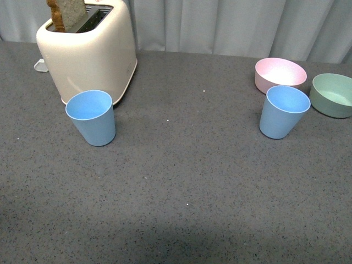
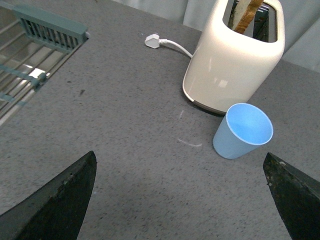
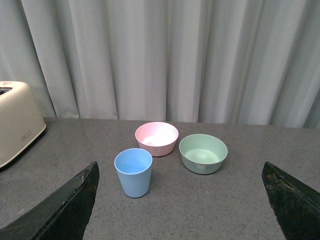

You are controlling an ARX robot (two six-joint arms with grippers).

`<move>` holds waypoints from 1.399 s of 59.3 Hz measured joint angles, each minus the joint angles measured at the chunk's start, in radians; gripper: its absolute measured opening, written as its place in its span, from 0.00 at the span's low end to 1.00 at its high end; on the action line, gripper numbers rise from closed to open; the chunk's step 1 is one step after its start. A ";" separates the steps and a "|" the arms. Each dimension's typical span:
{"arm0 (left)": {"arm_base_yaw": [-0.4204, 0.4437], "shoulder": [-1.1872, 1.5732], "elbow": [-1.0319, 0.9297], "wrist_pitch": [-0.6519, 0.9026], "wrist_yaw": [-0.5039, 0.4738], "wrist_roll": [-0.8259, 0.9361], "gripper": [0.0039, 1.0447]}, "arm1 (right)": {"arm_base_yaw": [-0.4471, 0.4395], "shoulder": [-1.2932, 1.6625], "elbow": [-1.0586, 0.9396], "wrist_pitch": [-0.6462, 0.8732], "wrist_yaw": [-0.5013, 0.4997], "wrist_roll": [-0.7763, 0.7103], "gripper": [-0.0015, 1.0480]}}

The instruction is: Stack blue cups with both arms

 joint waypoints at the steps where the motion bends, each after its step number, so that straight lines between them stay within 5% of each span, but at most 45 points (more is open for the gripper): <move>1: 0.001 0.052 0.018 0.024 0.011 -0.006 0.94 | 0.000 0.000 0.000 0.000 0.000 0.000 0.91; 23: -0.019 0.796 0.421 -0.006 0.200 -0.092 0.94 | 0.000 0.000 0.000 0.000 0.000 0.000 0.91; 54: -0.084 1.253 0.856 -0.255 0.195 -0.206 0.94 | 0.000 0.000 0.000 0.000 0.000 0.000 0.91; 83: -0.117 1.380 0.981 -0.372 0.200 -0.229 0.19 | 0.000 0.000 0.000 0.000 0.000 0.000 0.91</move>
